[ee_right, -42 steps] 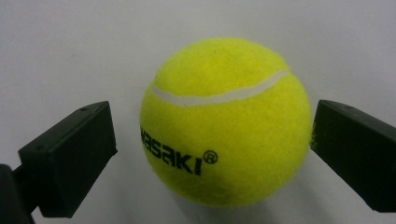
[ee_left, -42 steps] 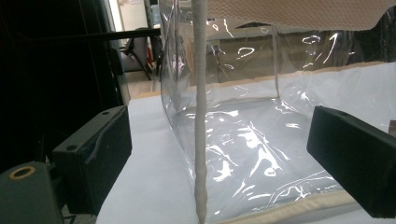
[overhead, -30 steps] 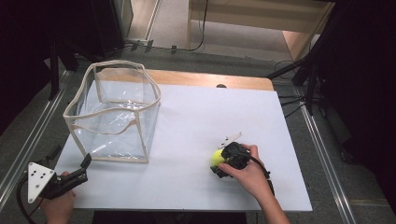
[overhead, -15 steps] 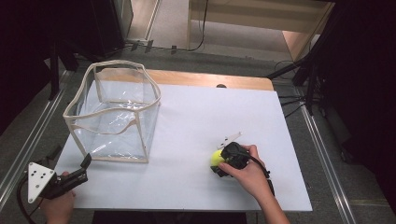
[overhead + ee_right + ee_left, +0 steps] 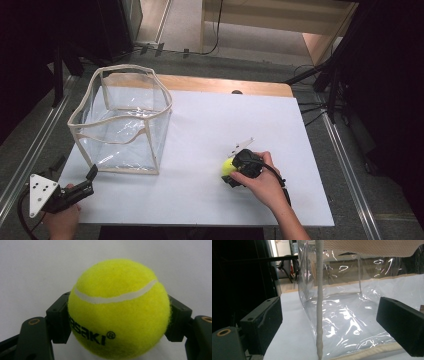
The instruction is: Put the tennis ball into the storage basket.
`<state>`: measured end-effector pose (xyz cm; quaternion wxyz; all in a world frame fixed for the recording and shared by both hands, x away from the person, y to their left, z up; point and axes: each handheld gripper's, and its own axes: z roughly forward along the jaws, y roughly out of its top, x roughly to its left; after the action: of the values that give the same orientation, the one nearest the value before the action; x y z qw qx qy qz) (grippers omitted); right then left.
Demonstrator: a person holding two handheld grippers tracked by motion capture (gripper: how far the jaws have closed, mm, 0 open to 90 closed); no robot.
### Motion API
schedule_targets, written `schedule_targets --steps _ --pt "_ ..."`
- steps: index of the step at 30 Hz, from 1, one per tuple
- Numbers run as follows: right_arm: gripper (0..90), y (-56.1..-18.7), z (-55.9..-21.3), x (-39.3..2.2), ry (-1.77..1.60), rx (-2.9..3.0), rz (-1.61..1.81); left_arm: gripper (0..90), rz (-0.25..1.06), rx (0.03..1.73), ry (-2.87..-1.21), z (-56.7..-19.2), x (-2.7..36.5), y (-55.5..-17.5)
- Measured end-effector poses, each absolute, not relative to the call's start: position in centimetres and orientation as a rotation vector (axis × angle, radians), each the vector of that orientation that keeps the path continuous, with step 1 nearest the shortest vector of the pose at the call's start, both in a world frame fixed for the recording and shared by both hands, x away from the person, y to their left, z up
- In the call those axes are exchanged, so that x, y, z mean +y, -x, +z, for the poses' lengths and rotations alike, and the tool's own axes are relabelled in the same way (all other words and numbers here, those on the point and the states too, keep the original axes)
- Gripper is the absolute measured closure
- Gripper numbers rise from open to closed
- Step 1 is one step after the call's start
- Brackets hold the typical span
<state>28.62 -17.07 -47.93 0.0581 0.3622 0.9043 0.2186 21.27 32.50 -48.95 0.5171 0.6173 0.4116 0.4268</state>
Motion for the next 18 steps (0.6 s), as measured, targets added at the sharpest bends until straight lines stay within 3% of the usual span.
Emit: schedule_targets --steps 18 --pt "23.4 -29.9 -46.7 -15.0 -1.027 2.793 0.665 6.9 1.025 0.987 -1.481 -48.9 32.5 -21.3"
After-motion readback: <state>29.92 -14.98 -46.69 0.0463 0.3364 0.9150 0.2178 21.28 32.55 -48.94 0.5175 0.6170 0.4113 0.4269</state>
